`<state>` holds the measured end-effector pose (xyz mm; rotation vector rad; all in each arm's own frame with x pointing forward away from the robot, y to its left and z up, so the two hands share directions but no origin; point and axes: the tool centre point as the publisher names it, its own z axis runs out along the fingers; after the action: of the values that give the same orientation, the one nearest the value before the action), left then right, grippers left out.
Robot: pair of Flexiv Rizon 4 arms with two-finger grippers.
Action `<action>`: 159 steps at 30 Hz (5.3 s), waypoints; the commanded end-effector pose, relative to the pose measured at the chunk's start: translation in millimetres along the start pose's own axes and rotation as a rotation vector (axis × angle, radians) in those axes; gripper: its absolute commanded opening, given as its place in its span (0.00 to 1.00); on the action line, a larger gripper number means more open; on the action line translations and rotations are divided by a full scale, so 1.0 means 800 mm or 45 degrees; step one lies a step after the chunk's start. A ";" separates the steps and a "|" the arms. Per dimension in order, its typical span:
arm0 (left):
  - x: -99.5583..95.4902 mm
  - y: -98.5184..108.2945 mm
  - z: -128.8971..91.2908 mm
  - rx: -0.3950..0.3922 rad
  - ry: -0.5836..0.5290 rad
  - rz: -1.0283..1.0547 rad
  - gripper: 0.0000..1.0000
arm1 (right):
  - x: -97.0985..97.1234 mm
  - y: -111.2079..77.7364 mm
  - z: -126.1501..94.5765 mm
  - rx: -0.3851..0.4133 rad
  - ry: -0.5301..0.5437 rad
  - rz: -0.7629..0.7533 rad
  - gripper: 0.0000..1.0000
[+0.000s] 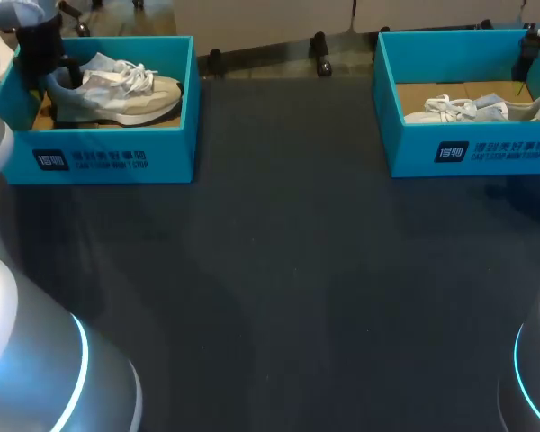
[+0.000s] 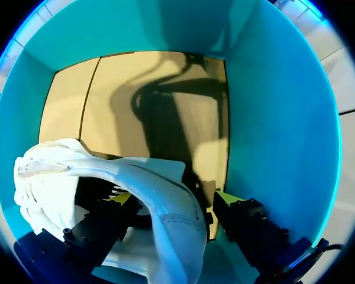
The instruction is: Take the shoe out of the shoebox, open the shoe tongue, remove and reinsert the insole, then place the shoe into the shoebox
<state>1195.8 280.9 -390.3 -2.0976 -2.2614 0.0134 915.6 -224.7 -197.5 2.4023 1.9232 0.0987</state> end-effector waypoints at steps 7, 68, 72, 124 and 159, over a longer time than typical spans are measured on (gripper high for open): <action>0.011 0.020 -0.006 0.052 -0.036 0.003 0.80 | 0.000 -0.001 0.000 -0.003 -0.001 0.003 1.00; 0.022 -0.019 -0.176 -0.125 -0.023 0.001 0.00 | 0.000 -0.001 0.000 -0.003 -0.001 0.003 1.00; 0.023 -0.028 -0.197 -0.150 0.019 -0.008 0.00 | 0.000 -0.001 0.000 -0.003 -0.001 0.003 1.00; 0.010 -0.394 -0.278 -0.349 0.053 0.059 0.00 | 0.000 -0.001 0.000 -0.003 -0.001 0.003 1.00; -0.156 -0.635 -0.204 -0.411 0.154 0.217 0.00 | 0.000 -0.001 0.000 -0.003 -0.001 0.003 1.00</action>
<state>715.0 125.0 -205.5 -2.2111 -2.0296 -0.1189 915.5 -224.7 -197.5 2.4023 1.9231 0.0987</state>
